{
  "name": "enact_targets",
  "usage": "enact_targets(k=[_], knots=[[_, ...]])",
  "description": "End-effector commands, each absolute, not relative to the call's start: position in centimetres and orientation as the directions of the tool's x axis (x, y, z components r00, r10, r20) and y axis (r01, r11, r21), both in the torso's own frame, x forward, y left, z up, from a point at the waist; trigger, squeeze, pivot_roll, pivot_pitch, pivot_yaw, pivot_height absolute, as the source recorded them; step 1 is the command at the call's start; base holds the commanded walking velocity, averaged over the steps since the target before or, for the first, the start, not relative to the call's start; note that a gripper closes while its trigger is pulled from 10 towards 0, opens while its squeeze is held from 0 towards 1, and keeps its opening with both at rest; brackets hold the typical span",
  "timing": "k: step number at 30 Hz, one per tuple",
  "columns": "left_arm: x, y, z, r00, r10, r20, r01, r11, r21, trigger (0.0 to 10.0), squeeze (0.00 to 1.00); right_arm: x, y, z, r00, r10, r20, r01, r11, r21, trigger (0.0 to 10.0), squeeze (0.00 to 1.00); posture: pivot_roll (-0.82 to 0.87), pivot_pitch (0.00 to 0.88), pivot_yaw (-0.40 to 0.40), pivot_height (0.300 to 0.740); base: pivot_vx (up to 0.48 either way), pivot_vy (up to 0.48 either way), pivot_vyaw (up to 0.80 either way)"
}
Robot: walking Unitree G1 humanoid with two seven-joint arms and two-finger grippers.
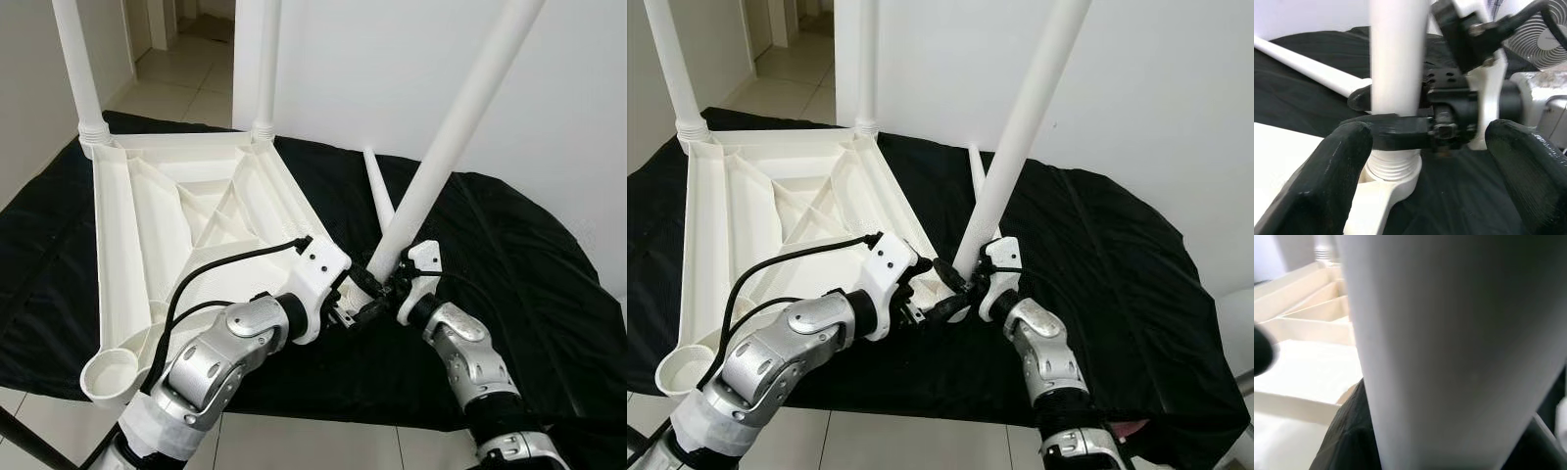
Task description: Building children table
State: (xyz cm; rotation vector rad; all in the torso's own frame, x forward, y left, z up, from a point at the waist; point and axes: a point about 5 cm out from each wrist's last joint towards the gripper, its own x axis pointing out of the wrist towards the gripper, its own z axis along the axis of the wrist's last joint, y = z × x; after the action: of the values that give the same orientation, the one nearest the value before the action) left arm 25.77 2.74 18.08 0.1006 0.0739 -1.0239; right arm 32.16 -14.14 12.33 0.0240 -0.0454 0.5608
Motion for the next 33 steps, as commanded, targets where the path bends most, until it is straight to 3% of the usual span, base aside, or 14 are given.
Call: enact_targets(k=[1, 5, 10, 19, 29, 30, 33], knots=[[25.5, 2.2, 17.9, 0.470, -0.874, -0.121, 0.883, 0.467, 0.055, 10.0, 0.00, 31.9, -14.9, 10.9, 0.890, 0.454, -0.034, -0.454, 0.891, -0.011, 10.0, 0.00, 0.03, 0.000, -0.146, 0.740, 0.000, 0.000, 0.00], [25.4, 2.2, 17.9, 0.468, -0.876, -0.120, 0.884, 0.465, 0.055, 10.0, 0.00, 31.9, -14.8, 11.0, 0.915, 0.401, -0.030, -0.402, 0.915, -0.024, 10.0, 0.00, 0.02, 0.000, -0.148, 0.740, 0.000, 0.000, 0.00], [25.5, 2.1, 17.8, 0.474, -0.873, -0.117, 0.881, 0.470, 0.059, 10.0, 0.00, 30.9, -13.3, 10.5, 0.975, 0.220, -0.041, -0.219, 0.975, 0.024, 10.0, 0.00, 0.02, 0.000, -0.150, 0.740, 0.000, 0.000, 0.00], [25.5, 1.9, 17.9, 0.480, -0.871, -0.107, 0.878, 0.476, 0.057, 10.0, 0.00, 29.7, -12.1, 9.5, 0.994, 0.007, -0.108, -0.003, 0.999, 0.036, 10.0, 0.00, 0.03, 0.000, -0.155, 0.740, 0.000, 0.000, 0.00], [25.4, 1.8, 18.0, 0.477, -0.873, -0.100, 0.879, 0.473, 0.060, 10.0, 0.00, 29.4, -11.6, 10.0, 0.995, 0.003, -0.097, 0.003, 0.999, 0.055, 10.0, 0.00, 0.03, 0.000, -0.157, 0.740, 0.000, 0.000, 0.00], [25.5, 1.7, 17.9, 0.476, -0.874, -0.099, 0.879, 0.472, 0.061, 10.0, 0.00, 29.3, -11.7, 10.1, 0.996, 0.010, -0.084, -0.004, 0.998, 0.069, 10.0, 1.00, 0.02, 0.000, -0.157, 0.740, 0.000, 0.000, 0.00], [25.5, 1.7, 17.9, 0.476, -0.874, -0.098, 0.880, 0.472, 0.062, 10.0, 0.00, 29.3, -11.8, 10.2, 0.997, 0.016, -0.075, -0.010, 0.997, 0.079, 10.0, 1.00, 0.02, 0.000, -0.157, 0.740, 0.000, 0.000, 0.00]])
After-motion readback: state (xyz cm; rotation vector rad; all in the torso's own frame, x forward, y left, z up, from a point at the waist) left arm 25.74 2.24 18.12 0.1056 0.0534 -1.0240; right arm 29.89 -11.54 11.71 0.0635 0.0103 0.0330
